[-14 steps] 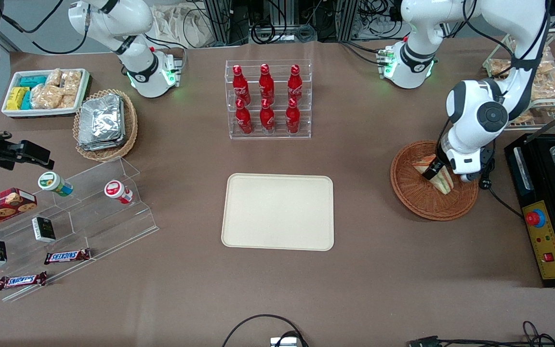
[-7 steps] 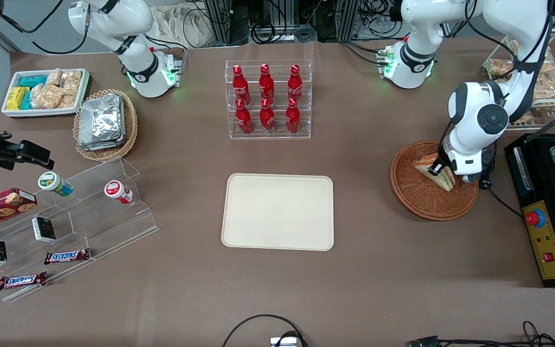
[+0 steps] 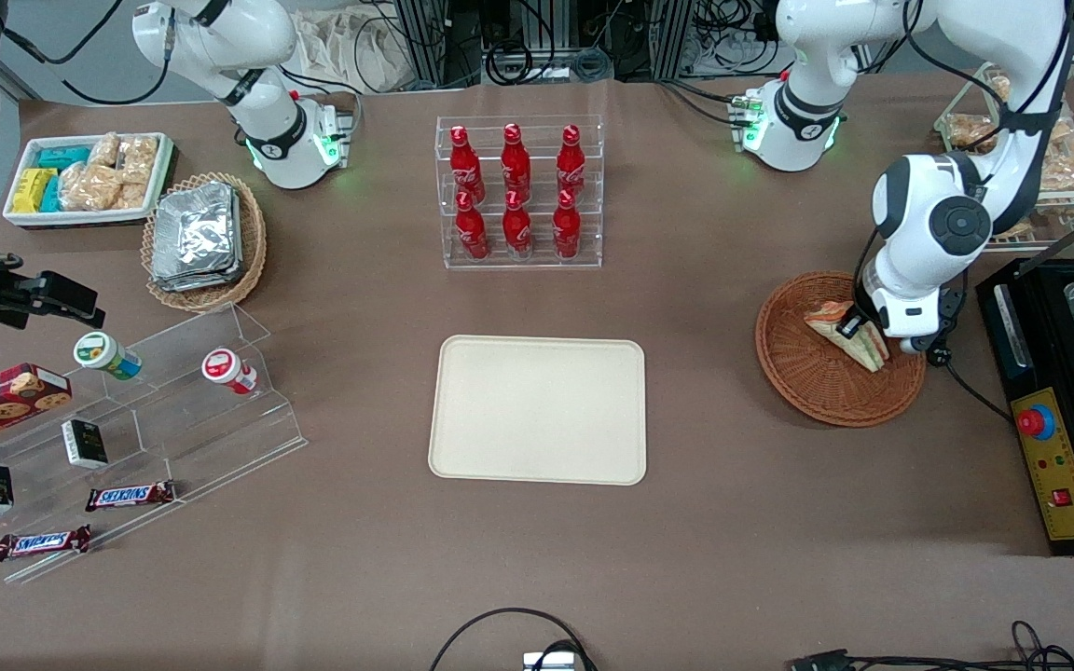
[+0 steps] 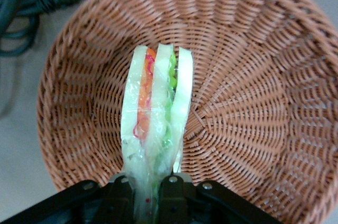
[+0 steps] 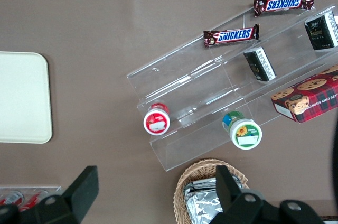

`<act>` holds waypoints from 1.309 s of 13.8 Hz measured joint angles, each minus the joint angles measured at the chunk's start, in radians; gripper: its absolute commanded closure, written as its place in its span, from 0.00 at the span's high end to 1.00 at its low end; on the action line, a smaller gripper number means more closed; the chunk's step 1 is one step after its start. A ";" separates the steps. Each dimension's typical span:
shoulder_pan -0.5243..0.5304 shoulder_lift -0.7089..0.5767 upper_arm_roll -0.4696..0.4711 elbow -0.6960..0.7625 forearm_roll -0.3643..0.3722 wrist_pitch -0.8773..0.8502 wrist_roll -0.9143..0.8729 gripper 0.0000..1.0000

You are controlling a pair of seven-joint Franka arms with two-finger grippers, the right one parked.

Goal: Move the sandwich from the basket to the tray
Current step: 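Lift the sandwich out of the basket with the left gripper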

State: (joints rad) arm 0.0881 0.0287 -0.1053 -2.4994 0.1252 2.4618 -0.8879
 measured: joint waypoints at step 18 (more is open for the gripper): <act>-0.053 -0.088 -0.271 0.234 -0.018 -0.196 0.606 0.03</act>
State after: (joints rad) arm 0.0347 -0.0590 -0.3758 -2.2651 0.1071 2.2653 -0.2822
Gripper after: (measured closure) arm 0.837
